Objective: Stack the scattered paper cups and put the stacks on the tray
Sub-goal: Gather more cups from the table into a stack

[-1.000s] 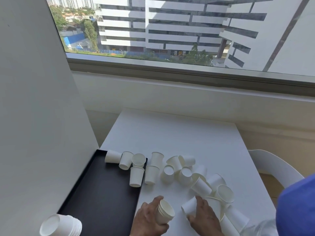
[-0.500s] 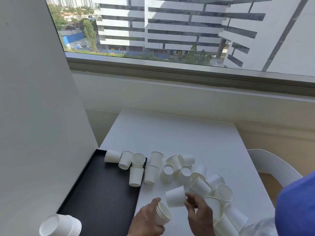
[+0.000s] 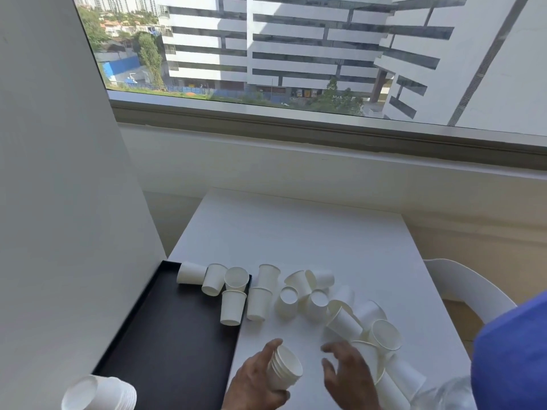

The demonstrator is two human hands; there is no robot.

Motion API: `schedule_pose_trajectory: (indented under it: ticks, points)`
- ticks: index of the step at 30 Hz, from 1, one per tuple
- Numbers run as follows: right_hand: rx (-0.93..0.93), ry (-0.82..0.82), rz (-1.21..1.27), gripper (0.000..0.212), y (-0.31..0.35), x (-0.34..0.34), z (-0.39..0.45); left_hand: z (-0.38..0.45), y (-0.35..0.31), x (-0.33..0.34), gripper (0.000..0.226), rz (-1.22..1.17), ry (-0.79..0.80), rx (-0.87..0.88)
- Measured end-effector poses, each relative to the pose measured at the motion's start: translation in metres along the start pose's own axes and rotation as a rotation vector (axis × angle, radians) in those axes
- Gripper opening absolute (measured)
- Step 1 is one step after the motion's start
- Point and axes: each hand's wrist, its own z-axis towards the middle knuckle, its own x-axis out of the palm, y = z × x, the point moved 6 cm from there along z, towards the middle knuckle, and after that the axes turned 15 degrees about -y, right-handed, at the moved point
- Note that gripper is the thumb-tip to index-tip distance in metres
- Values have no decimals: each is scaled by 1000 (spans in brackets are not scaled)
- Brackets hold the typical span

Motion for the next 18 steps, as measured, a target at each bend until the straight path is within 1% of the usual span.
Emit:
schedule_pose_trajectory:
  ticks: [2, 4, 5, 7, 10, 12, 13, 18]
  points:
    - [53, 108, -268, 37, -20, -5, 11, 0, 1, 0, 92, -11, -3, -10]
    - [54, 231, -508, 50, -35, -8, 15, 0, 2, 0, 92, -19, 0, -19]
    - [38, 264, -586, 55, -39, -9, 16, 0, 3, 1, 93, -24, 3, -24]
    - [1, 303, -682, 62, -45, -7, 15, 0, 2, 3, 93, -31, 15, -28]
    - [-9, 342, -732, 66, -51, -3, 13, 0, 1, 5, 92, -30, 22, -31]
    - [-32, 351, -741, 64, -50, -1, 12, 1, 1, 5, 92, -30, 19, -31]
    - [-51, 354, -740, 59, -49, 0, 12, 1, 1, 5, 93, -30, 19, -30]
    - [-91, 374, -659, 24, -41, 8, 9, 2, 6, 7, 92, -37, 22, -35]
